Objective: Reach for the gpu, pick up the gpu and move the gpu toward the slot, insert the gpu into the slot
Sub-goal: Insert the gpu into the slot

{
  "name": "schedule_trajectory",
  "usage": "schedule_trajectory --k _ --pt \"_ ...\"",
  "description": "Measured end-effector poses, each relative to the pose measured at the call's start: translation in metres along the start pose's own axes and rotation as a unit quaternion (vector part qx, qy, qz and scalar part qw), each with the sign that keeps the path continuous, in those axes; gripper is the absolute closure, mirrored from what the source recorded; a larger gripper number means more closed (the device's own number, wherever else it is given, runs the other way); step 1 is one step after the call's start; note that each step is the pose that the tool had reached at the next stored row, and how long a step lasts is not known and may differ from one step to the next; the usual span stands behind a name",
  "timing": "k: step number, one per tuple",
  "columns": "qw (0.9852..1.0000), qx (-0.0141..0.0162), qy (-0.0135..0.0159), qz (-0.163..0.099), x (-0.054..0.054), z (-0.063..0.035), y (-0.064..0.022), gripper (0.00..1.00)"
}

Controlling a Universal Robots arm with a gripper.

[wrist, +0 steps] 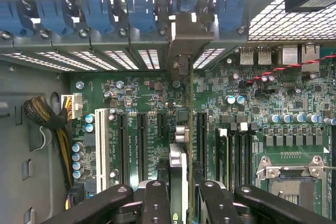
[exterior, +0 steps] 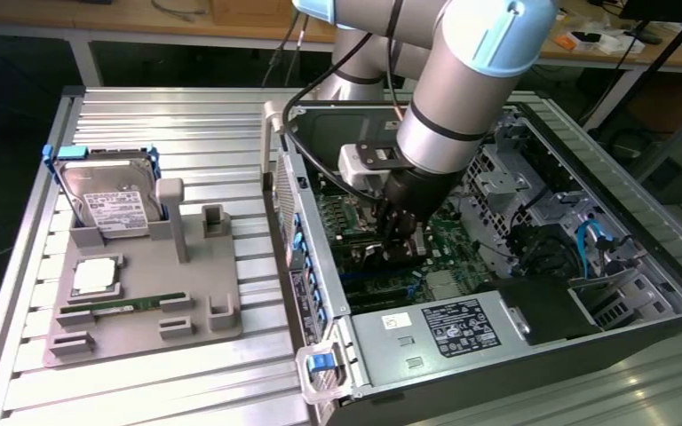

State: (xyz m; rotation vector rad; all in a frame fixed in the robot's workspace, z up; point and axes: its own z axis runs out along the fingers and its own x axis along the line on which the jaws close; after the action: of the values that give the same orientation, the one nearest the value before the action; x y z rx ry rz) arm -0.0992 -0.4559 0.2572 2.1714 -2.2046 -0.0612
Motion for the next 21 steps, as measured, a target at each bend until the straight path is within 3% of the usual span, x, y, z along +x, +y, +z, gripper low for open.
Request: schedule_trajectory --k 21 --pt "1.0000 0.0000 0.0006 0.000 -0.0012 0.0049 -0.0003 0.73"
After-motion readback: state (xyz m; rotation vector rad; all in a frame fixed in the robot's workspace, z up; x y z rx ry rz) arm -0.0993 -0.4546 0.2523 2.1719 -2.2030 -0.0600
